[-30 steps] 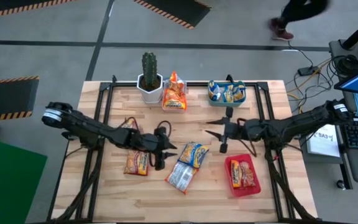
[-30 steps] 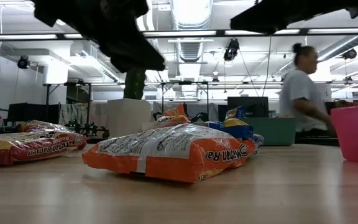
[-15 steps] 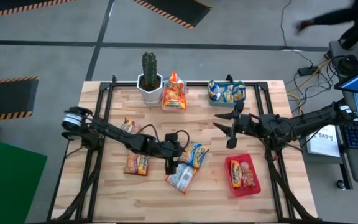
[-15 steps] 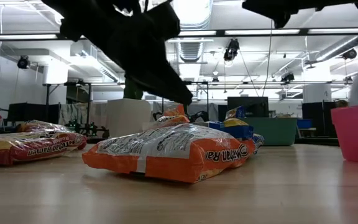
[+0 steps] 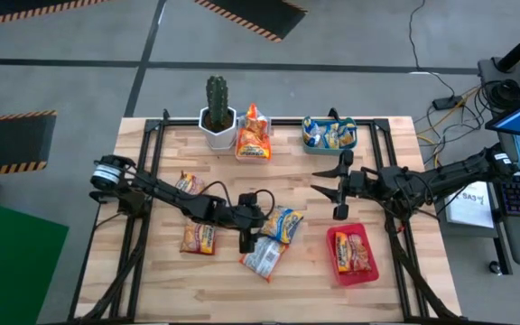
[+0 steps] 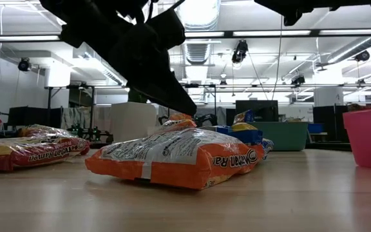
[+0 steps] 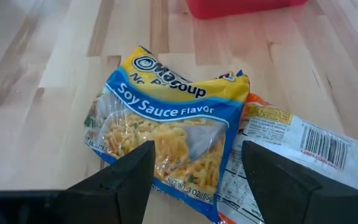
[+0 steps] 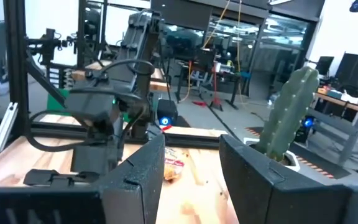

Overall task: Sort Maruchan noodles
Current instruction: Put the blue noodle pack into the green bin

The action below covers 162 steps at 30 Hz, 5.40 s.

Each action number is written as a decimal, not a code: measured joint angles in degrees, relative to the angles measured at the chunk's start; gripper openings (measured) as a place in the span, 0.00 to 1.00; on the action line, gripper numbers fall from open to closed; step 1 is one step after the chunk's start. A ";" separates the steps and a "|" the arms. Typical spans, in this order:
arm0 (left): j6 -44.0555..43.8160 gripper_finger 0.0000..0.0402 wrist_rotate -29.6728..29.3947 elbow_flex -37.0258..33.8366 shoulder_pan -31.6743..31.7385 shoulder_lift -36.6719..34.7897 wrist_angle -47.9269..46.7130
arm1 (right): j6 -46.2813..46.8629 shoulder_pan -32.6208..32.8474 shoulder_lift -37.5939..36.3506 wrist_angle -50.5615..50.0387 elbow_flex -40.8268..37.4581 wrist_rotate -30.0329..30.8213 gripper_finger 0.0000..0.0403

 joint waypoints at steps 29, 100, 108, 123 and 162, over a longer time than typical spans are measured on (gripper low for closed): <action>1.79 0.50 3.42 -0.44 -0.34 7.19 10.77 | 0.64 -0.02 0.72 -0.63 -0.08 0.04 0.36; -4.09 0.00 2.38 -0.46 3.30 5.77 18.95 | 25.18 11.26 47.16 -40.18 24.61 9.05 0.63; -4.13 0.02 2.57 -0.46 3.28 5.69 19.41 | 25.79 11.26 49.51 -46.71 29.54 9.29 0.42; 12.52 0.30 5.75 -0.46 3.26 -10.84 -1.48 | 26.60 10.70 46.06 -58.67 37.00 5.20 0.02; 26.29 0.32 -4.99 -9.99 5.07 -43.94 -9.98 | 33.55 -40.92 41.00 -97.27 54.87 23.34 0.02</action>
